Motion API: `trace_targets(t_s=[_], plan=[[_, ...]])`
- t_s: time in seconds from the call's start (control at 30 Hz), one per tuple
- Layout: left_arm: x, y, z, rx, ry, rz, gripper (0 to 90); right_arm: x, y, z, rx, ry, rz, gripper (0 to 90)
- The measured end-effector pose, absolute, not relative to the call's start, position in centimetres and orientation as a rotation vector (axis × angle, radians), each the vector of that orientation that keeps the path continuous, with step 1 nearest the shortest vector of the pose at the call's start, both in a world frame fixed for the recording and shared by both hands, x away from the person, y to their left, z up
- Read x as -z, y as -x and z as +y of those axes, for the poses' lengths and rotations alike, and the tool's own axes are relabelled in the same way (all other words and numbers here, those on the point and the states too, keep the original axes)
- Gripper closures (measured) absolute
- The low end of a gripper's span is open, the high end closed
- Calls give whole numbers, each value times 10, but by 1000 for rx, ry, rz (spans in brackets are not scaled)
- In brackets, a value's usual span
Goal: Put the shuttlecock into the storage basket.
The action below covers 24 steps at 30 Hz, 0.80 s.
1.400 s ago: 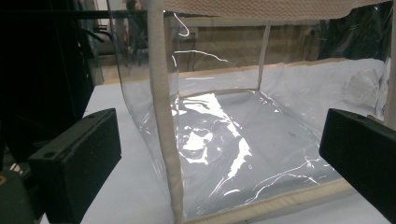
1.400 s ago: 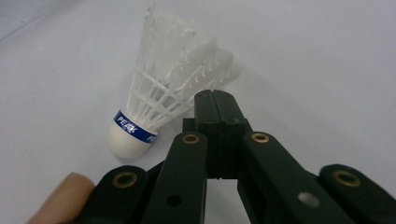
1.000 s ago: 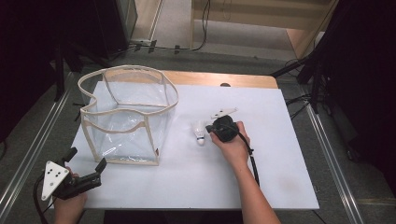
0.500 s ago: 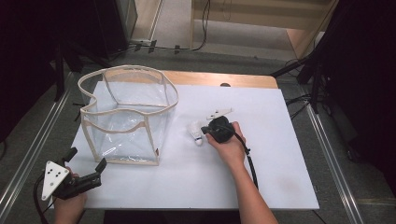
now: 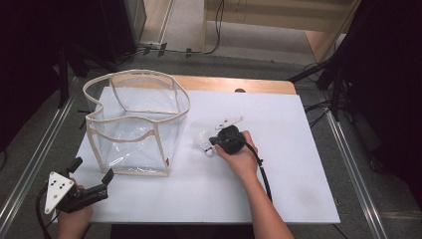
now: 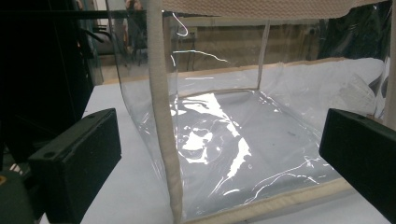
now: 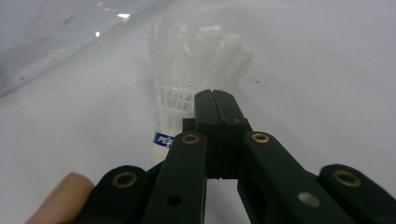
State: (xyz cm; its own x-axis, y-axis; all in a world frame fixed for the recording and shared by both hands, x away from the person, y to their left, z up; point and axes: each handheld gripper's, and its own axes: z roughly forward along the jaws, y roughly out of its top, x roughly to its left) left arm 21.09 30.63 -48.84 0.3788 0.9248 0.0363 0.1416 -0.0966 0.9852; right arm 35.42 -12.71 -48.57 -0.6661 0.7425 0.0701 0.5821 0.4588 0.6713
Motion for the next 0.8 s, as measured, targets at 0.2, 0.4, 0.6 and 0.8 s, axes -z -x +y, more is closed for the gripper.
trace_targets(t_s=[0.2,0.4,0.6,0.8], plan=[[488,-211,306,-886,-1531,994,0,484,-351,-122,-1023,-1105,2498,863],[488,-211,306,-885,-1531,993,0,482,-348,-119,-1036,-1077,2525,861],[488,-211,307,-885,-1530,993,0,476,-347,-125,-1068,-1094,2500,768],[488,-211,306,-885,-1530,994,0,468,-343,-132,-1081,-1129,2478,433]])
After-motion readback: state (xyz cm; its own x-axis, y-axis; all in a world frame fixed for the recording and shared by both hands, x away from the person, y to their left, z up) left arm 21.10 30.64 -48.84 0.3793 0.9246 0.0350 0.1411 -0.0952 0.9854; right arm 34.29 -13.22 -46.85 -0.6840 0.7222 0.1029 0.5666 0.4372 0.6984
